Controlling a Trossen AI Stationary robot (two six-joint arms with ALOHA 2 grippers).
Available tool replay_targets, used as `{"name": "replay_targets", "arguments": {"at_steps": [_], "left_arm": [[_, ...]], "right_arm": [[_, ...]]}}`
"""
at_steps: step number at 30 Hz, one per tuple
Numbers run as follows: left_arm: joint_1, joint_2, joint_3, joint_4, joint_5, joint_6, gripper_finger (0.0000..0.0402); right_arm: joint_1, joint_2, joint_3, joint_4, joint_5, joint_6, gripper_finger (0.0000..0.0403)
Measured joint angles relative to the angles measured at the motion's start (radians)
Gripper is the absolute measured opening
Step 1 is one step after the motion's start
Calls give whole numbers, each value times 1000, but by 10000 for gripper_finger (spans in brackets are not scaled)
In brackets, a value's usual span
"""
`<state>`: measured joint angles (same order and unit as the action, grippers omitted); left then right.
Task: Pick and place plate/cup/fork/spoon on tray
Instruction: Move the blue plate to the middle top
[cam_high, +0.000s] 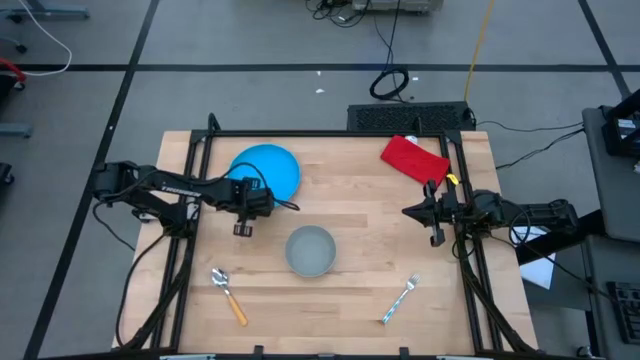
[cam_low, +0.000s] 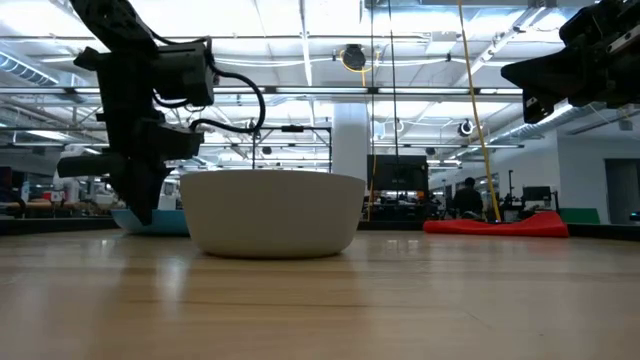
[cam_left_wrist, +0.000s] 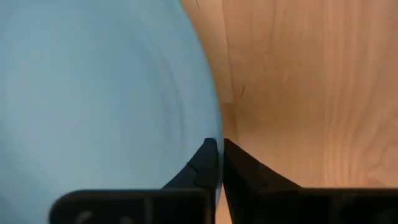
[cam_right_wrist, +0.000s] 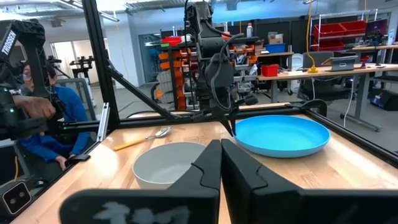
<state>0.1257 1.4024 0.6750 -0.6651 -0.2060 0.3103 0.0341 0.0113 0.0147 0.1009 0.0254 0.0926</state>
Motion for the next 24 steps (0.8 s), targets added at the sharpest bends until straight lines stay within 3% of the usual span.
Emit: {"name": "replay_targets", "arguments": {"at_steps": [14, 24], "left_arm": [[-15, -1, 7, 17, -38, 5, 7], [-43, -1, 109, 16, -54, 85, 4]], "right_arm": [[0, 0, 0, 0, 0, 0, 0], [0, 0, 0, 0, 0, 0, 0]]}}
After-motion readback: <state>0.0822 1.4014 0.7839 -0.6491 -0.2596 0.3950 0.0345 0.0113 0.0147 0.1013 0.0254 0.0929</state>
